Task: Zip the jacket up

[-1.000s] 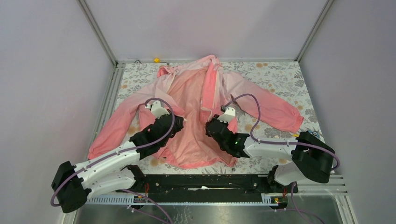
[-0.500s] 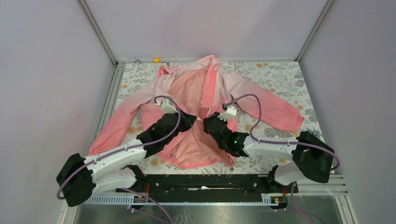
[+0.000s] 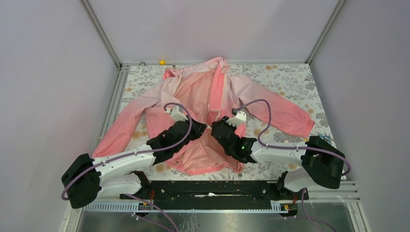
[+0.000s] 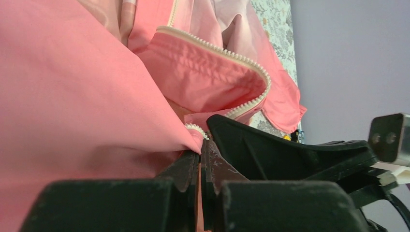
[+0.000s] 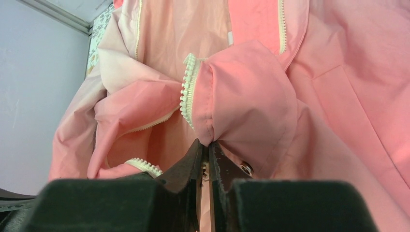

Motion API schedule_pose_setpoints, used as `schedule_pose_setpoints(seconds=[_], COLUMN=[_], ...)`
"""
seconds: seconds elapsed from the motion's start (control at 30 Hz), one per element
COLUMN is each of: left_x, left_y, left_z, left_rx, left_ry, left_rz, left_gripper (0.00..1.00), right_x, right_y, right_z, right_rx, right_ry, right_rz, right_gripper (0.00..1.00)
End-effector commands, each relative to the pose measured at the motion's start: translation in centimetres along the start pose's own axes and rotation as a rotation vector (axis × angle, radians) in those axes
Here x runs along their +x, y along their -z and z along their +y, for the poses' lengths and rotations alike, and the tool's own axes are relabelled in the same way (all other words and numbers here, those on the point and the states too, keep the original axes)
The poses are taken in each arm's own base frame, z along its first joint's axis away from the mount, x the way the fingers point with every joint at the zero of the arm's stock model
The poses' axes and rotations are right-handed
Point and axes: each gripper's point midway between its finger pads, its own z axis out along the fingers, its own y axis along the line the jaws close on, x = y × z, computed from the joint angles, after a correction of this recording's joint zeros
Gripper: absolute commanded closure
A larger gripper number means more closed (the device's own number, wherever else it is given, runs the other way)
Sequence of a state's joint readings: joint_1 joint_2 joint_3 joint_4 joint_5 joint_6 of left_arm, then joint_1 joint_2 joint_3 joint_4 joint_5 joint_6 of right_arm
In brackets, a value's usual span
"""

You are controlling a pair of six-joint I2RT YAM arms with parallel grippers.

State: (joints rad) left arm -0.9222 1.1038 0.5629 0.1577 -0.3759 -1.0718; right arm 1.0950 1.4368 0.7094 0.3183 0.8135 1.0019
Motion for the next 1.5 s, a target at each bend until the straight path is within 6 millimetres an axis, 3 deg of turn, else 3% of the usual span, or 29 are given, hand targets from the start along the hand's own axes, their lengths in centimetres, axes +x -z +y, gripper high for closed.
schedule_pose_setpoints(seconds=[0.0, 0.6, 1.0, 1.47], left_x=[-2.0, -3.2, -3.3, -2.6], left_y=[0.0, 0.5, 0.2, -0.3], left_z=[-2.4, -2.3, -3.6, -2.9], left_rx=[0.023, -0.018, 0.008, -0.035], left_ry=[0.026, 0.046, 0.036, 0.02], left_rz=[-0.08, -0.161, -0.168, -0.148], left_gripper=[1.0, 1.0, 1.0, 1.0], right_x=[-2.1, -1.7, -1.2, -2.2], right_y=[0.3, 0.3, 0.2, 0.6], right_z=[1.0, 1.4, 1.4, 1.1], right_rx=[0.005, -0.017, -0.022, -0.022], right_ry=[-0.053, -0.042, -0.037, -0.045], right_rz=[-0.081, -0.06, -0.044, -0.074], right_gripper=[1.0, 1.0, 1.0, 1.0])
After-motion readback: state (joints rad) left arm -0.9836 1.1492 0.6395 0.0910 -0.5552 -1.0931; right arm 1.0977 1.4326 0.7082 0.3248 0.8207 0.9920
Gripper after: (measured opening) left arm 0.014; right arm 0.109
